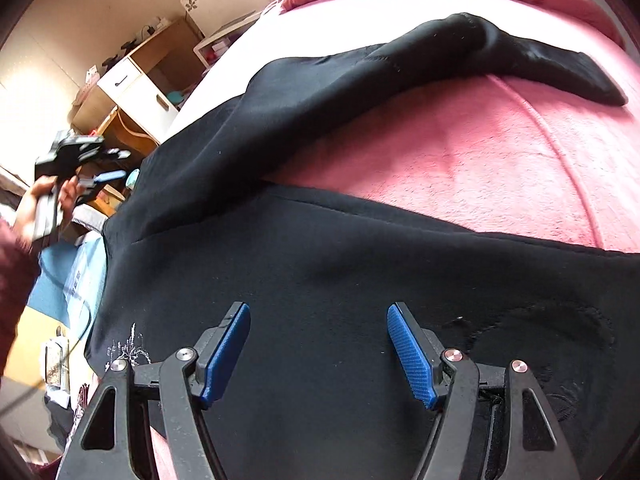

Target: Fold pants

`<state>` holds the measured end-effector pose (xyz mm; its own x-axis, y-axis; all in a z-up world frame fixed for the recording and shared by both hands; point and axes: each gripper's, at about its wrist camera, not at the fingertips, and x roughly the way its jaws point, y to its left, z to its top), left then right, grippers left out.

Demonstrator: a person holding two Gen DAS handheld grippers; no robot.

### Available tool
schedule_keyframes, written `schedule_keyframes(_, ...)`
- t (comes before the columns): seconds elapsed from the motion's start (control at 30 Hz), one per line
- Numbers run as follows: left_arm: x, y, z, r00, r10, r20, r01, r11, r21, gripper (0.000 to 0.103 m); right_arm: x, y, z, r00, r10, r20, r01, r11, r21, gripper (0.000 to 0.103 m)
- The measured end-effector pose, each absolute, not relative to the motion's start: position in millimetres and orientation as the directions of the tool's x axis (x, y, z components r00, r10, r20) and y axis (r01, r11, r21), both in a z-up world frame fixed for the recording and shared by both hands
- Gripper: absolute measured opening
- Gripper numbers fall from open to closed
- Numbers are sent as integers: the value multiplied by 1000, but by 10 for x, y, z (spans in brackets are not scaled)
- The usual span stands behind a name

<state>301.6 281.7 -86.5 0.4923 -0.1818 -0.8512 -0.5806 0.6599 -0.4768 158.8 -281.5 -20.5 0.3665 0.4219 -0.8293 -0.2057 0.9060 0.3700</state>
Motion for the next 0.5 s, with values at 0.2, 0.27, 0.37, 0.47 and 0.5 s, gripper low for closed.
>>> schedule_keyframes(0.2, 3363, 2850, -1163, 429, -182, -885, -624, 649, -436, 36, 1576, -2795, -300, 351, 409, -842, -197, 912, 361, 74)
schedule_keyframes(0.27, 3382, 2839, -1217, 411, -194, -891, -635, 640, -432, 37, 1586, -2791, -317, 349, 408, -844, -190, 912, 362, 74)
schedule_keyframes(0.37, 3433, 2783, -1236, 392, -181, -902, -629, 663, -406, 35, 1596, -2785, -337, 348, 411, -843, -183, 911, 369, 76)
schedule_keyframes(0.47, 3428, 2654, -1151, 396, -146, -907, -558, 746, -364, 17, 1598, -2781, -347, 347, 407, -845, -185, 913, 364, 77)
schedule_keyframes(0.5, 3412, 2611, -1101, 401, -127, -907, -536, 771, -345, 13, 1600, -2777, -353, 348, 406, -845, -186, 913, 362, 77)
